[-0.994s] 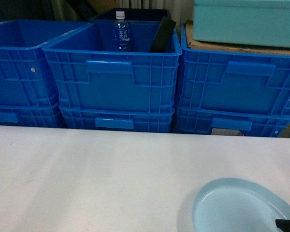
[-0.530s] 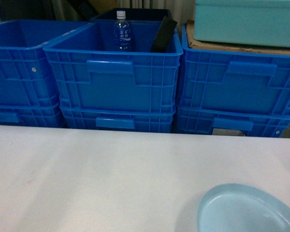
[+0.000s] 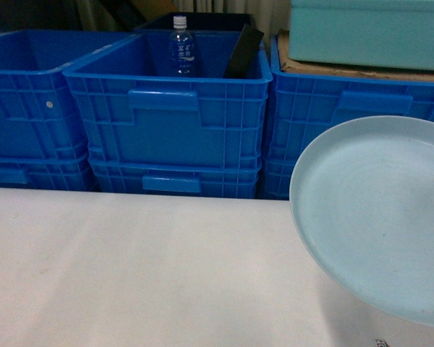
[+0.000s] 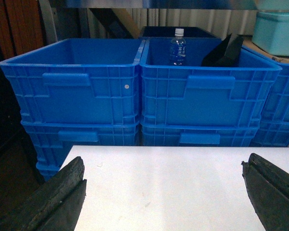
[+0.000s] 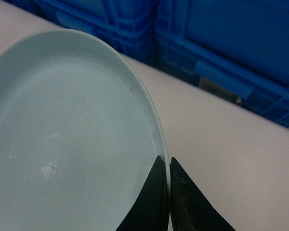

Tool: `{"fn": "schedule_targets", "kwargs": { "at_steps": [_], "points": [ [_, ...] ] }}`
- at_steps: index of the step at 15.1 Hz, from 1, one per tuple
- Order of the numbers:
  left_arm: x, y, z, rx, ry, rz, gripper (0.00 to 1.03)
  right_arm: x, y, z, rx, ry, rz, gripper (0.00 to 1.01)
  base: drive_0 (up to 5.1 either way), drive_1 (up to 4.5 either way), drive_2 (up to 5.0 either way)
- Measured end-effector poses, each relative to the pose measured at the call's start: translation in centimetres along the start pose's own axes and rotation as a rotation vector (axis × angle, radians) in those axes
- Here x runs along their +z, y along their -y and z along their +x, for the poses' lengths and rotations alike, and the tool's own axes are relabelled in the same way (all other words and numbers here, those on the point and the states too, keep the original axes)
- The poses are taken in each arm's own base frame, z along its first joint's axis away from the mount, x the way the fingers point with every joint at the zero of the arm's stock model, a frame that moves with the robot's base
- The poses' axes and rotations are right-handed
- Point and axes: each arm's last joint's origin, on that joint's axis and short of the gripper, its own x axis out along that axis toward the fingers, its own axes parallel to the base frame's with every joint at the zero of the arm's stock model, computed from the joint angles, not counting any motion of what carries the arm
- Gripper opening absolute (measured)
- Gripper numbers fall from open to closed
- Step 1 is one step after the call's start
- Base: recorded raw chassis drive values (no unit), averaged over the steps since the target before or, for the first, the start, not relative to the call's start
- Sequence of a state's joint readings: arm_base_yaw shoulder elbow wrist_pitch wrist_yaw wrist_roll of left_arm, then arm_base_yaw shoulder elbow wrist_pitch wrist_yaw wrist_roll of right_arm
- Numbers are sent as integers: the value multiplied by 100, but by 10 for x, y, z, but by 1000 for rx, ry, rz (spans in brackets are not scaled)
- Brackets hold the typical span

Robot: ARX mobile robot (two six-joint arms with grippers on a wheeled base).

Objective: Place blue tray on left shelf second layer neatly

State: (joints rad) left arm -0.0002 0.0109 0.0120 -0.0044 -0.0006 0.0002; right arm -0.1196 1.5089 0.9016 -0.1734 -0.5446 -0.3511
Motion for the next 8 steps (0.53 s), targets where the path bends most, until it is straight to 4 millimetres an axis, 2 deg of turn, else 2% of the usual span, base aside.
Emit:
{"fn": "schedule_targets", "kwargs": {
  "at_steps": [2,4,6,8],
  "points": [
    [0,0,0,0,0,0,98,8,-11,-19,-133,144,-120,2,0,0,0],
    [0,0,0,0,0,0,98,13,-35,-46,-273,338,-222,2,0,0,0],
    [0,0,0,0,0,0,98,6,-53,-60,-356,458,-234,2,0,0,0],
    [0,0,0,0,0,0,98,-12,-59,-60,-421,482,-164,2,0,0,0]
  ]
}}
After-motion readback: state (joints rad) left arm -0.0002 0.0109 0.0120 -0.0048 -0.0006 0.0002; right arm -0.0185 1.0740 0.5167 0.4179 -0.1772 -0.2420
